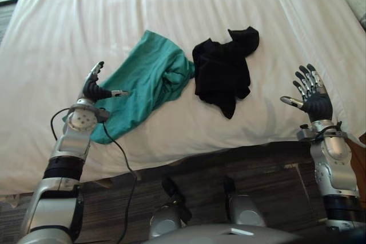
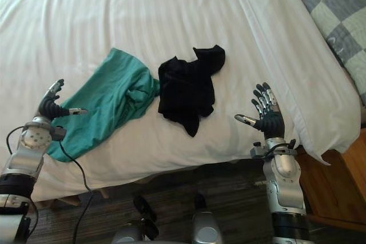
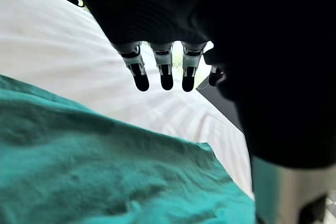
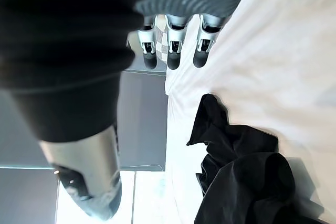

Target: Tidy the bed and pick cloth on bed and put in laundry

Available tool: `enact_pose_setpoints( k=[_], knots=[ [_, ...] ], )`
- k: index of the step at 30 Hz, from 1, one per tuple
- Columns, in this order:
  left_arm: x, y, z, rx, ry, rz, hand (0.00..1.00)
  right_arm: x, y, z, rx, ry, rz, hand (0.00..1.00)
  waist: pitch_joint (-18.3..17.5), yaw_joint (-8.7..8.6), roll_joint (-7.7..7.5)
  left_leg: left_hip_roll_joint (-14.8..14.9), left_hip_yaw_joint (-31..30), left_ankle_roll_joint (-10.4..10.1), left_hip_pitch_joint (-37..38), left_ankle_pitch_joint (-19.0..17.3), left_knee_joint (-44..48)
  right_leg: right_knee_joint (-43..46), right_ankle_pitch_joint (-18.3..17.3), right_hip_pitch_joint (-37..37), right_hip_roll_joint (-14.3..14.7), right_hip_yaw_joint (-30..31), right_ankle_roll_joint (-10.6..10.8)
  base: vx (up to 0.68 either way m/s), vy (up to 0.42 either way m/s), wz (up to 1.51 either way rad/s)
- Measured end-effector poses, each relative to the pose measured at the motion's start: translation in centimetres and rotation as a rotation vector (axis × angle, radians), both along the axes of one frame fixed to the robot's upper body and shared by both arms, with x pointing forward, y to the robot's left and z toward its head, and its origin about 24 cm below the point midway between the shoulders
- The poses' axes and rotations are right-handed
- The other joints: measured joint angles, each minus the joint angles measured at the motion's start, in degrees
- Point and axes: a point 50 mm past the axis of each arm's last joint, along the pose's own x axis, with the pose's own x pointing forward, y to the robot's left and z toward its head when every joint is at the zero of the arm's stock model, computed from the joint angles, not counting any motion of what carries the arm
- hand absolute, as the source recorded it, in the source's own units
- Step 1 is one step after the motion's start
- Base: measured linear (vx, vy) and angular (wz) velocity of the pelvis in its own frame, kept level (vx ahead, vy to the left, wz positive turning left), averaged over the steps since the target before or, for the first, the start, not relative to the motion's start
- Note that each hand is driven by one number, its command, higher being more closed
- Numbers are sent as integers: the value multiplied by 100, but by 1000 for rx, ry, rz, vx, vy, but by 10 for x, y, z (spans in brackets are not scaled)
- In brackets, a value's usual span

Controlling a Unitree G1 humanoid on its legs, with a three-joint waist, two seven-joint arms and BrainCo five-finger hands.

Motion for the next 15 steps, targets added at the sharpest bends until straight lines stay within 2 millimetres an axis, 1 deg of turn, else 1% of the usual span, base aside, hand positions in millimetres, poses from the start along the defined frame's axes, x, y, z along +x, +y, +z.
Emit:
enact_pose_setpoints(
  k=[2, 3, 5, 7, 8, 10, 11, 12, 15],
  knots=[
    [7, -7, 7, 12, -10, -11, 0, -4, 2, 6, -6, -32, 8, 0, 149, 5, -50, -1, 113, 11, -56, 8, 2, 176, -37, -207, 17, 108, 11, -7, -14, -17],
    [10, -10, 10, 34, -16, -16, 0, -6, 5, 10, -4, -55, 19, 0, 184, -7, -45, -5, 127, 27, -165, 20, 5, 247, -49, -354, 21, 126, 11, -8, -21, -13],
    [16, -15, 18, 60, -38, -28, 0, -9, 7, 17, 9, -100, 32, 0, 337, -97, -55, -4, 150, 51, -247, 46, 6, 325, -48, -482, 25, 137, 12, 9, -21, -3],
    [23, -28, 25, 131, -45, -67, 0, -12, 12, 27, 11, -151, 54, 0, 416, -99, -69, 6, 260, 53, -388, 48, 10, 418, -48, -722, 53, 231, 13, 33, -21, -16],
    [24, -30, 25, 145, -45, -72, 0, -13, 12, 29, 13, -159, 58, 0, 435, -100, -75, 9, 273, 53, -396, 48, 18, 428, -48, -741, 57, 250, 14, 40, -17, -18],
    [29, -41, 30, 228, -66, -88, 0, -16, 17, 38, 20, -209, 80, 0, 646, -116, -96, 104, 333, 45, -481, -80, 297, 470, -48, -778, 68, 305, 14, 44, -33, -11],
    [30, -45, 30, 249, -72, -93, 0, -17, 18, 40, 18, -219, 84, 0, 674, -117, -98, 145, 369, 40, -546, -133, 409, 480, -49, -815, 74, 321, 14, 44, -43, -9],
    [32, -49, 30, 265, -78, -90, 100, -17, 19, 42, 19, -231, 92, 0, 745, -125, -92, 211, 406, 38, -615, -221, 575, 485, -48, -839, 86, 335, 14, 41, -33, -9],
    [32, -50, 30, 285, -97, -56, 100, -20, 27, 48, 16, -271, 133, 0, 857, -127, -88, 390, 449, 25, -872, -444, 1027, 575, -50, -1046, 120, 434, 13, 49, -39, -15]
  ],
)
